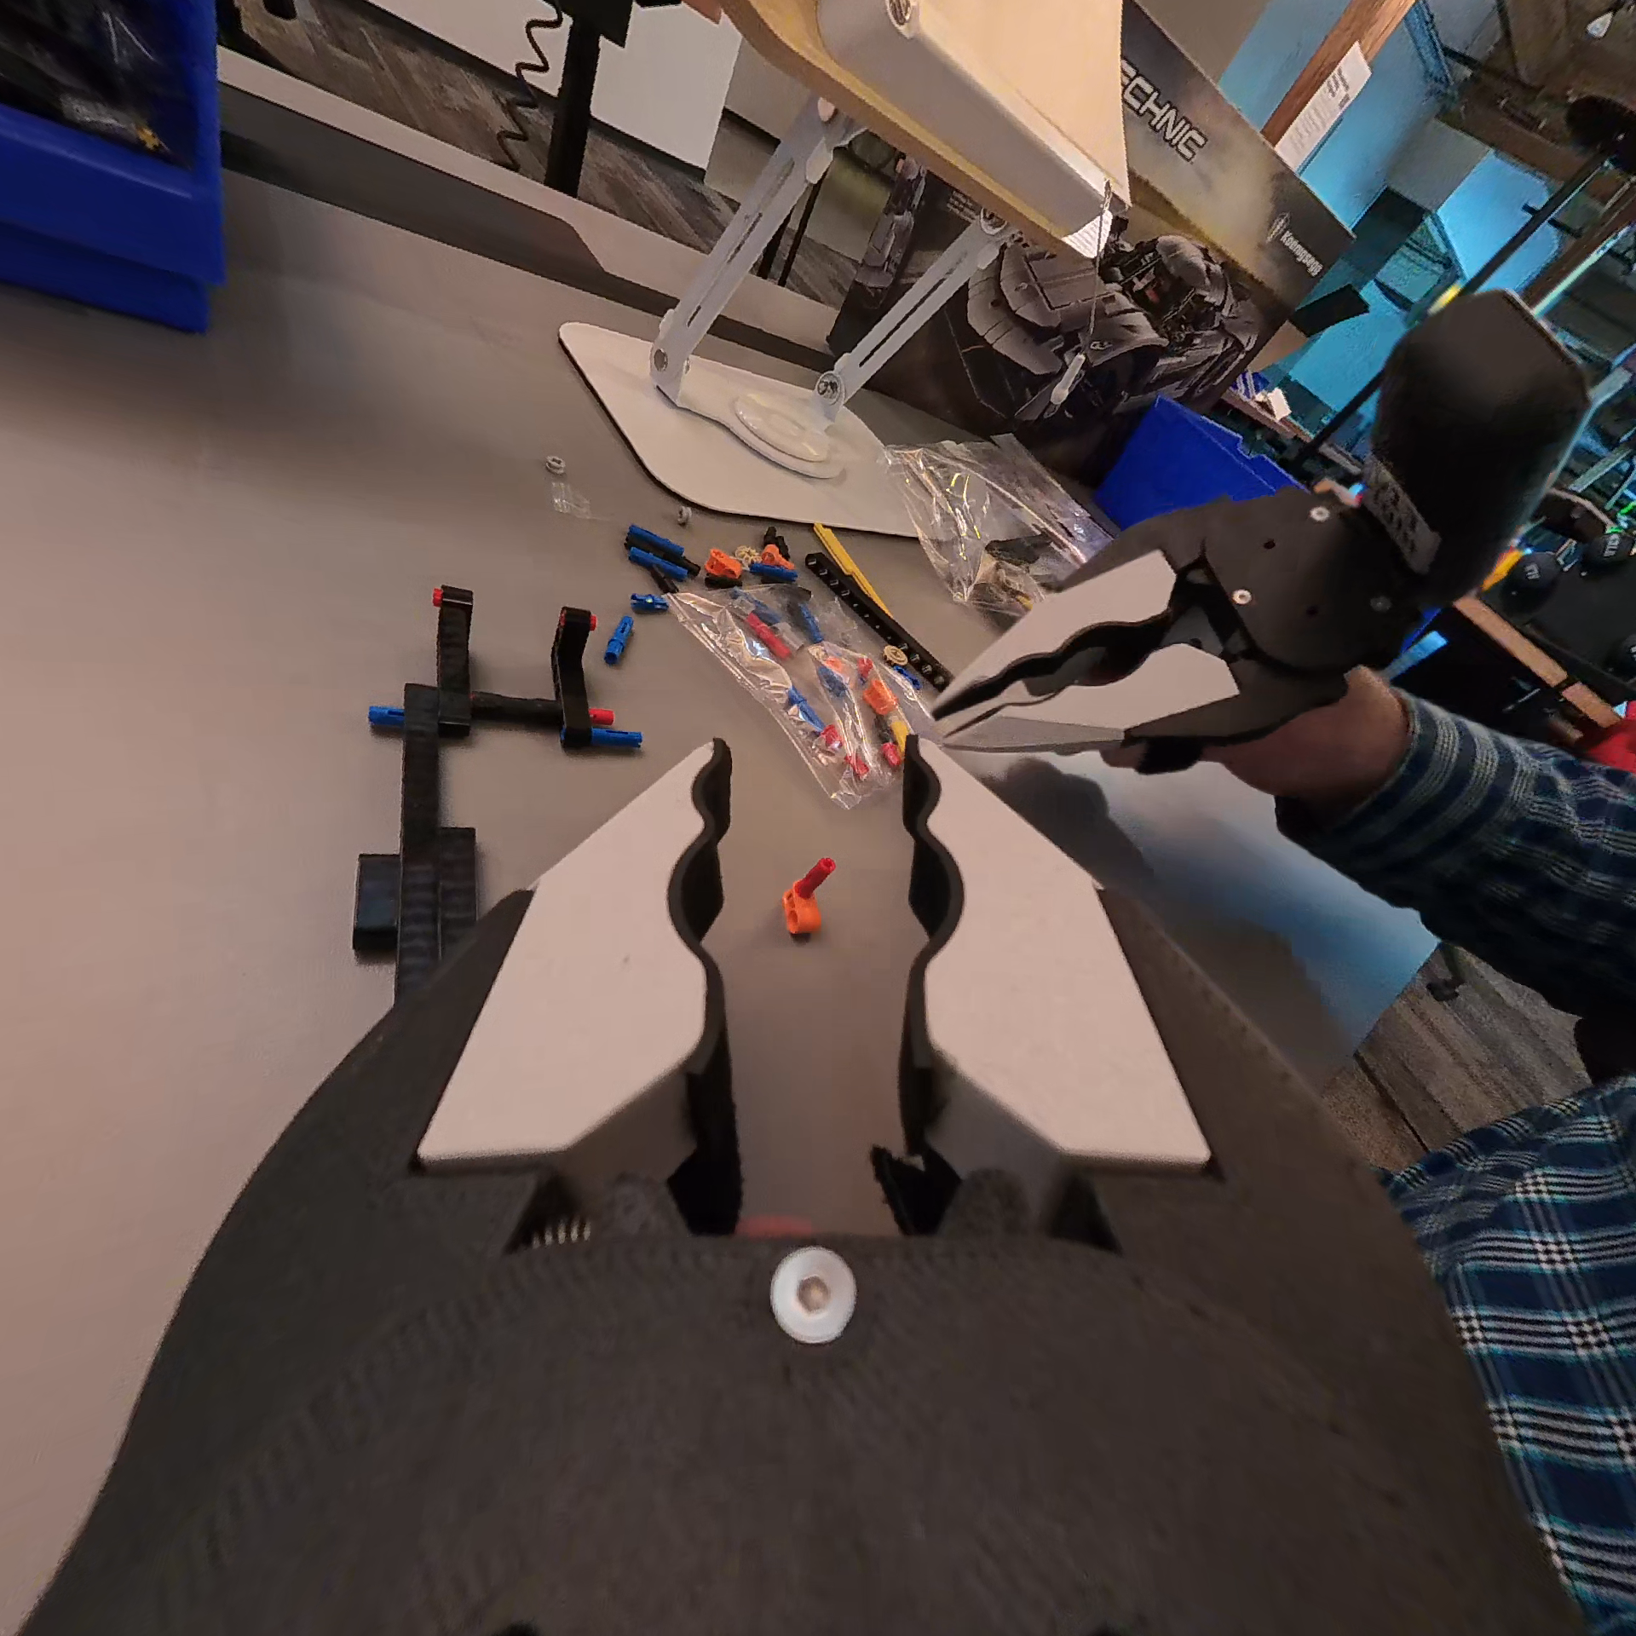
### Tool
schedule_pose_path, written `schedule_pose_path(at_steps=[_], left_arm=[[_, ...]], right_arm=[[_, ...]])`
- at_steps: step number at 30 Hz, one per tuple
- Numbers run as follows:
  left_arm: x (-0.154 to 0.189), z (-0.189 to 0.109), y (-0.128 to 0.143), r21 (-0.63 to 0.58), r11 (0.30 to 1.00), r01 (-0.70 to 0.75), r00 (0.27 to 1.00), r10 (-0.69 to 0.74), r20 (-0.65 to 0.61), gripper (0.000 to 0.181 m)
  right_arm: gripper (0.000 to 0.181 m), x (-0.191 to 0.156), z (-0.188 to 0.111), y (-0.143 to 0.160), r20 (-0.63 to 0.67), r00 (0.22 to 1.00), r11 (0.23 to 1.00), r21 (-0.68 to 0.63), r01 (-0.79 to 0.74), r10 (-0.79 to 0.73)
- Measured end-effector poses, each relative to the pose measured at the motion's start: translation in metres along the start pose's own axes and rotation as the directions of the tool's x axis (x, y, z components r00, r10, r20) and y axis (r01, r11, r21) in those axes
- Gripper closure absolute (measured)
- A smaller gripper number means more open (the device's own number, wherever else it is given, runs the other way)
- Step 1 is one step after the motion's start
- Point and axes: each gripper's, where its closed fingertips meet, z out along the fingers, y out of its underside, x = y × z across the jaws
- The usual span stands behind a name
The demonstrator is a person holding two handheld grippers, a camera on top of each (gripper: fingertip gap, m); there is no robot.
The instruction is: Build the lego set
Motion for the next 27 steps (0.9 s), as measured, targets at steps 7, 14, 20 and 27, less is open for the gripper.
schedule_pose_path(at_steps=[7,14,20,27], left_arm=[[0.0,0.0,0.0,-0.001,1.0,0.002,1.0,-0.002,-0.002,0.145],[0.0,-0.001,-0.001,0.008,1.0,0.001,1.0,-0.001,0.0,0.146],[-0.002,-0.002,-0.003,0.023,1.0,0.01,1.0,-0.01,0.006,0.146],[-0.003,-0.004,-0.006,0.042,0.999,0.015,1.0,-0.015,0.009,0.147]], right_arm=[[0.171,-0.024,-0.004,-0.006,-0.017,1.0,0.988,0.153,-0.007,0.01],[0.167,-0.024,-0.002,-0.006,-0.068,0.997,0.988,0.149,0.048,-0.038],[0.163,-0.024,-0.003,-0.007,-0.198,0.966,0.971,0.139,0.193,-0.163],[0.161,-0.023,0.0,-0.005,-0.215,0.96,0.972,0.113,0.205,-0.177]])
